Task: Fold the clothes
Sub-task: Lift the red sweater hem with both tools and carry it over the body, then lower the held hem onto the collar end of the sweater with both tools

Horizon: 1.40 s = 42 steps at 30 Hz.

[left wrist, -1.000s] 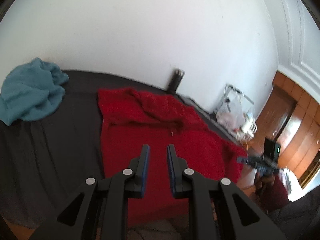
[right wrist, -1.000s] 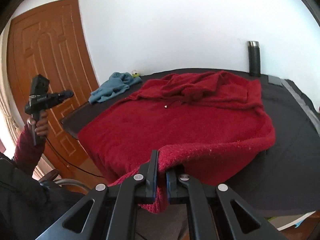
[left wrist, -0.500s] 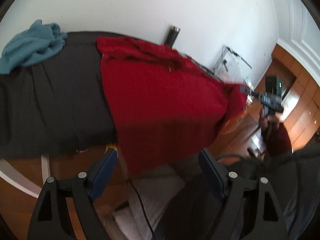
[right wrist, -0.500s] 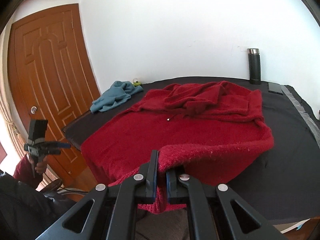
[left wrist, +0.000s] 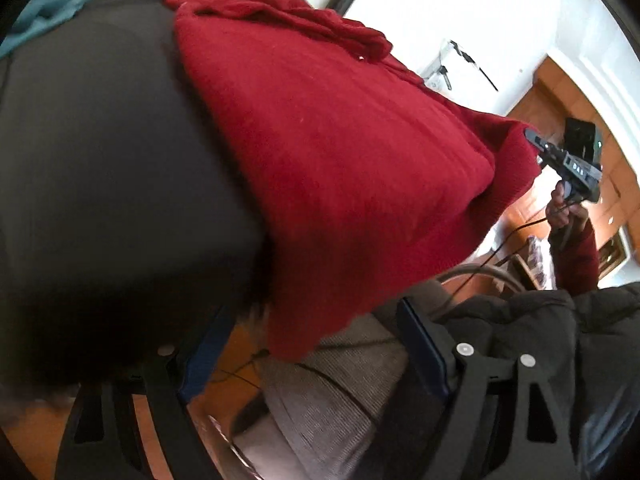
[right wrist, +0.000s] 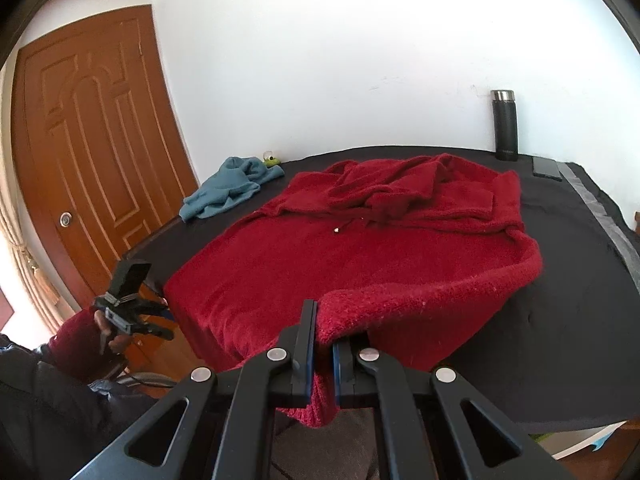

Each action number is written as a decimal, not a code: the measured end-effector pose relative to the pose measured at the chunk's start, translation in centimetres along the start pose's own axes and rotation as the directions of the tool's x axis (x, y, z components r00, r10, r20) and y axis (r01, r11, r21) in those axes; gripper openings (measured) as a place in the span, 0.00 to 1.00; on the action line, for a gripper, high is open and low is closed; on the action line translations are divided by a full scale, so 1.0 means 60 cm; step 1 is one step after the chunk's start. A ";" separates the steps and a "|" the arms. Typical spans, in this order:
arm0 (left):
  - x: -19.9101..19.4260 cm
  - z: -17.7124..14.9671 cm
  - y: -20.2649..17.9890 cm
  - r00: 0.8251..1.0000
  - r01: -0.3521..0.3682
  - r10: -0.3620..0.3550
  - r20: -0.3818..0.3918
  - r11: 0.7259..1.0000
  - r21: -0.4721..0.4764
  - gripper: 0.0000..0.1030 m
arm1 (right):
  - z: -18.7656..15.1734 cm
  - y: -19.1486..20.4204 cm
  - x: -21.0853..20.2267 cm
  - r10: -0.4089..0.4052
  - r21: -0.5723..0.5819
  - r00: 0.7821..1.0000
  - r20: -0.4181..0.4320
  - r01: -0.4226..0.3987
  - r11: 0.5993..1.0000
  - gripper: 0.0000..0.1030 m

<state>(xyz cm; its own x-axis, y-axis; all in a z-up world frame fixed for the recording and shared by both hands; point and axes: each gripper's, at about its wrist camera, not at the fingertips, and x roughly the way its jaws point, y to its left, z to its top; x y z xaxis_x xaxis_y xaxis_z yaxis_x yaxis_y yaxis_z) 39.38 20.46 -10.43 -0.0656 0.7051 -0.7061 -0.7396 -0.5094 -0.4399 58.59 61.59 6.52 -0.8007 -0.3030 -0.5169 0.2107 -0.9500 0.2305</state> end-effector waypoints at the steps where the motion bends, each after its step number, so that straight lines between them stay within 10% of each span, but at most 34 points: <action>1: 0.006 0.003 -0.004 1.000 0.006 -0.006 -0.010 1.000 0.013 0.81 | -0.002 -0.004 0.002 0.000 0.007 1.000 -0.003 0.000 1.000 0.07; 3: 0.021 0.008 -0.012 0.999 0.005 -0.004 -0.041 1.000 0.030 0.75 | -0.006 -0.009 0.007 0.002 0.018 1.000 -0.009 -0.002 1.000 0.07; 5: 0.036 0.011 -0.020 0.997 -0.012 0.015 -0.072 0.999 0.043 0.56 | -0.010 -0.012 0.011 0.006 0.023 1.000 -0.013 -0.006 1.000 0.07; 7: 0.049 0.013 -0.028 0.994 -0.026 0.030 -0.101 0.999 0.045 0.17 | -0.013 -0.012 0.011 0.009 0.022 1.000 -0.011 -0.009 1.000 0.07; 9: 0.056 0.009 -0.040 0.991 -0.037 0.043 -0.126 0.998 0.051 0.08 | -0.015 -0.013 0.009 0.009 0.021 1.000 -0.006 -0.009 1.000 0.07; 19: -0.072 0.003 -0.157 0.992 -0.072 0.056 0.111 0.987 0.144 0.06 | -0.010 -0.020 -0.015 -0.017 0.031 0.999 0.046 0.016 0.999 0.07; 29: -0.204 0.125 -0.152 0.908 -0.030 -0.003 0.419 0.997 0.070 0.06 | 0.043 -0.030 -0.045 -0.135 0.048 0.972 0.192 0.128 0.991 0.07; 42: -0.165 0.201 -0.034 0.901 0.085 0.012 0.434 0.975 -0.204 0.06 | 0.088 -0.067 -0.038 -0.409 0.147 0.862 0.301 0.382 0.912 0.07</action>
<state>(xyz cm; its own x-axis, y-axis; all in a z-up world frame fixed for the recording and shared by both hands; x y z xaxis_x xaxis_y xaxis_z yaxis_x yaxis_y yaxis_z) 33.45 20.45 4.16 -0.3590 0.8429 -0.4007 -0.5905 -0.5376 -0.6019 56.57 66.52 11.12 -0.9447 0.1503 -0.2916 -0.1959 -0.9714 0.1339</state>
